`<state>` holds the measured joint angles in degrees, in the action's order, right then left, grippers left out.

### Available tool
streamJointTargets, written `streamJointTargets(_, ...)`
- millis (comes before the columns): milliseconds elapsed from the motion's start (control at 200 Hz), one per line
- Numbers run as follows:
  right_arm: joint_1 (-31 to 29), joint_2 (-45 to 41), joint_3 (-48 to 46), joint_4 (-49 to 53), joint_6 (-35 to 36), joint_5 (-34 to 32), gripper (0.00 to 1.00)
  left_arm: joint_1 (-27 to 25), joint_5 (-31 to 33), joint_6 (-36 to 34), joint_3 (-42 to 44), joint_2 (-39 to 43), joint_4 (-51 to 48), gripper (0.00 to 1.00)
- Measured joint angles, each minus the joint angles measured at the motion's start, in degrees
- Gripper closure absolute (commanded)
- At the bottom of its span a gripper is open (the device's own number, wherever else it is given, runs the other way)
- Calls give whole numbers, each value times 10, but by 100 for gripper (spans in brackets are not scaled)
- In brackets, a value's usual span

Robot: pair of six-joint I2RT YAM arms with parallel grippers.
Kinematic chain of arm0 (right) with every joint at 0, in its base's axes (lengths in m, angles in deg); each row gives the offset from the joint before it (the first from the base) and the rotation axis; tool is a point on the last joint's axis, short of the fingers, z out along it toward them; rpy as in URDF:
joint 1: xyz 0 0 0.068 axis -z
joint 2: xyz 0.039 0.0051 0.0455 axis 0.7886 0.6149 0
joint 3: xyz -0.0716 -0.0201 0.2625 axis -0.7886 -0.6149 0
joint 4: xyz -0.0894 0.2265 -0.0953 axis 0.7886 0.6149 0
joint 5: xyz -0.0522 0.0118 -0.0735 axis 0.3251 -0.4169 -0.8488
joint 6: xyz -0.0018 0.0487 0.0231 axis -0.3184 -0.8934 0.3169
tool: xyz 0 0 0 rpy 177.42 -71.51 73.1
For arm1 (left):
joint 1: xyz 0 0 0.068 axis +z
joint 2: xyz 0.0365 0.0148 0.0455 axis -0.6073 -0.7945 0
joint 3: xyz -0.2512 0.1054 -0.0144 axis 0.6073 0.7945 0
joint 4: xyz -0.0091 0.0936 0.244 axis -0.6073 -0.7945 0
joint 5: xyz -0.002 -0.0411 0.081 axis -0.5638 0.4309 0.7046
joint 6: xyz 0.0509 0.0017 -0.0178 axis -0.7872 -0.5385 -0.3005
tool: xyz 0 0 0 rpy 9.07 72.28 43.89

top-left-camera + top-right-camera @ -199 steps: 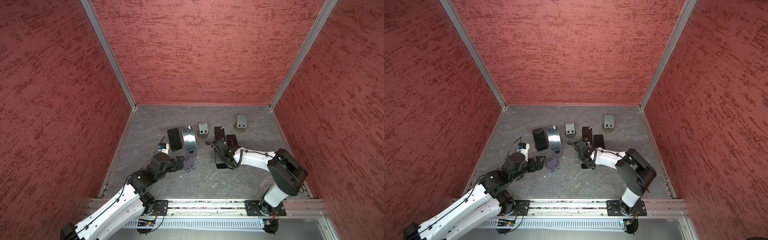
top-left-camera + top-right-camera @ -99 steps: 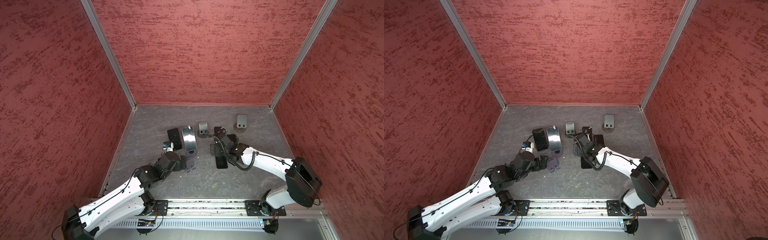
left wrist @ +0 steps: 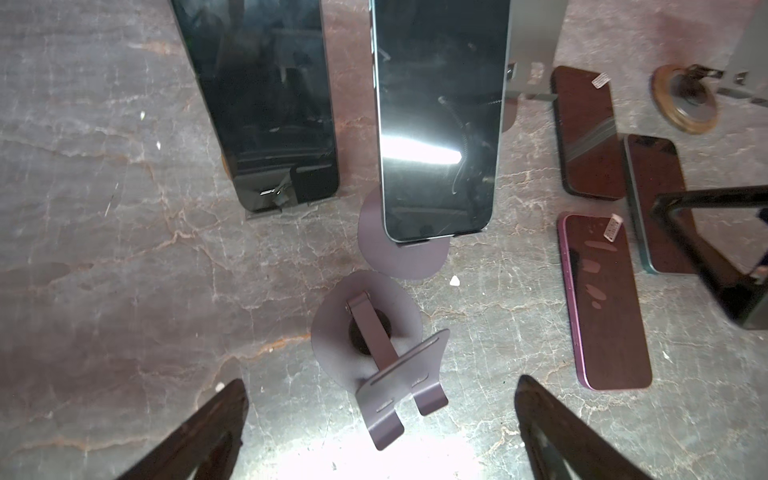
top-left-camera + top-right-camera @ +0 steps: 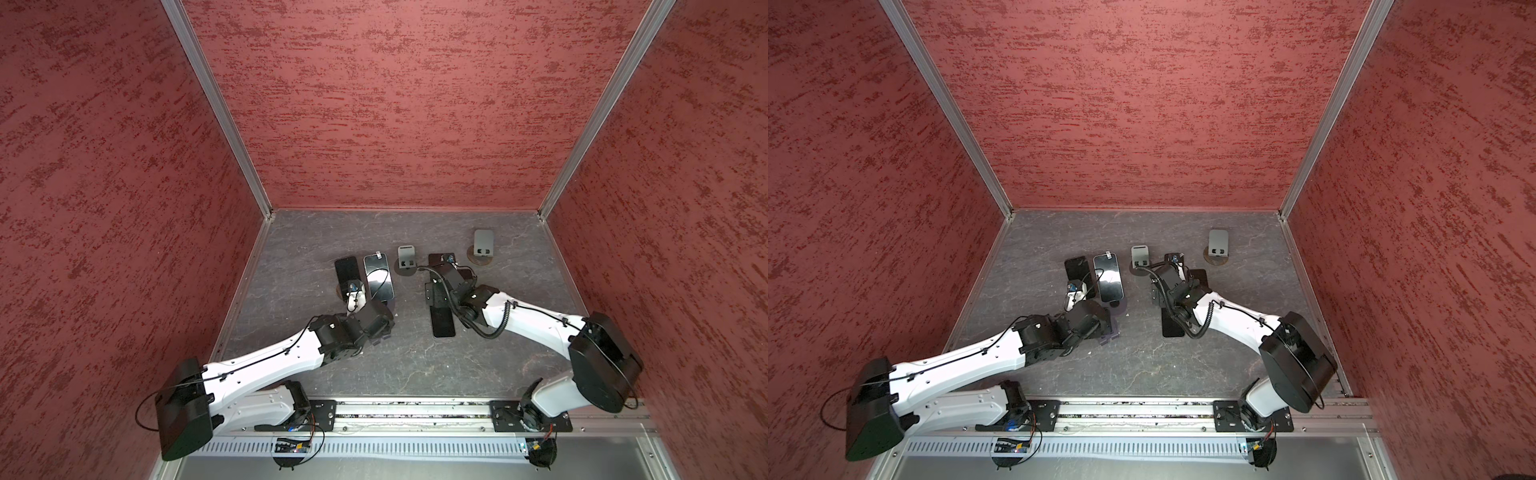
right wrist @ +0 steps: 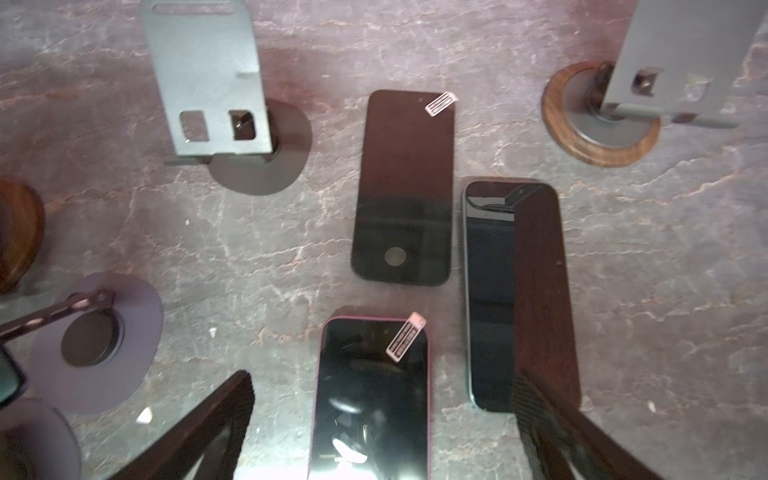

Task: Remove the phone from the phone stand
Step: 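Open and raise the right gripper while the left arm swings forward, then move the left gripper down onto the empty purple stand nearer the robot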

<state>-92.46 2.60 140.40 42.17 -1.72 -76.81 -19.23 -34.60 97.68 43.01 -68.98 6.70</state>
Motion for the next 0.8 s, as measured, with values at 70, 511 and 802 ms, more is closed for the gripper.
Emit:
streamJointTargets(70,9,0,-7,-10,2,0,1,-6,10,34,-20,-27,-23,1)
streamJointTargets(511,48,0,-64,-68,20,21,1,-74,92,267,-77,-134,-126,0)
streamJointTargets(802,61,0,-85,-95,31,42,1,-77,115,324,-90,-172,-112,0)
